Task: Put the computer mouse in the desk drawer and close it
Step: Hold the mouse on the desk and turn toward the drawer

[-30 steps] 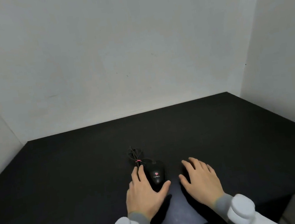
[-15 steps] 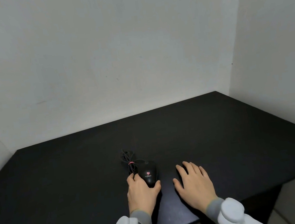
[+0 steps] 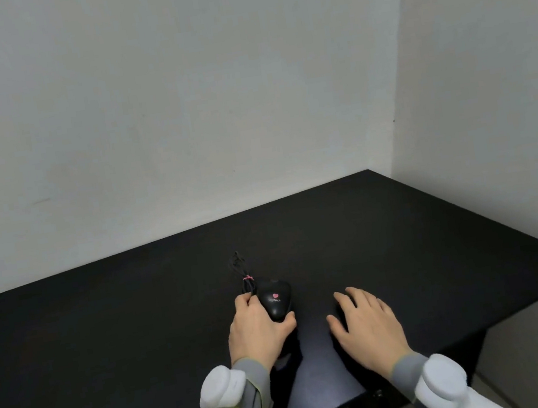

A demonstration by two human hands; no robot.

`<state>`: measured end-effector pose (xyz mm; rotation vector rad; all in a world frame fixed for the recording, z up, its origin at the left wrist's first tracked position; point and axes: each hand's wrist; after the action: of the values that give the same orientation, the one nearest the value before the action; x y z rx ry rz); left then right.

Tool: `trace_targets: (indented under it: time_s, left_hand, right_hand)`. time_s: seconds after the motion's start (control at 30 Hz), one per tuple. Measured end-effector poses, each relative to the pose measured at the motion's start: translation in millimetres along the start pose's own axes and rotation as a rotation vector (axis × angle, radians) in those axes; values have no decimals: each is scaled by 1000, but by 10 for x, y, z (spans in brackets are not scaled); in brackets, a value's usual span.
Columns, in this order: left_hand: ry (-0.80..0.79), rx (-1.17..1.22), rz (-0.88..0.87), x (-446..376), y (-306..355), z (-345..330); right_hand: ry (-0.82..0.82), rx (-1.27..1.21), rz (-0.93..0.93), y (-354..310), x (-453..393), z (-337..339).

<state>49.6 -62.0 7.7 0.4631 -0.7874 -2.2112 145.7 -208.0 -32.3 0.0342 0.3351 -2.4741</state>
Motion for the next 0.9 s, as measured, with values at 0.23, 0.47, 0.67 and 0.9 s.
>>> trace_targets:
  time_s: [0.23, 0.47, 0.67, 0.9]
  left_hand:
    - [-110, -31, -191, -88, 720, -393]
    - [-255, -51, -346, 134, 1245, -1025]
    - [-292, -45, -436, 243, 1341, -1346]
    - [-285, -41, -436, 287, 1293, -1529]
  right_hand:
    - [57, -6, -225, 777, 170, 320]
    - [90, 32, -392, 1479, 387, 489]
    - [78, -12, -391, 1813, 472, 479]
    - [146, -5, -372, 1983, 533, 350]
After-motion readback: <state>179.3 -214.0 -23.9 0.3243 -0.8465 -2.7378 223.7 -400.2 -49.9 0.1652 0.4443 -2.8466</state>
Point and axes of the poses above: each hand's wrist, its own x-axis away from the middle knuckle, its own z-axis out of the back of the hand, y = z × x, and after that the axes turned 6 degrees about x, right-handed
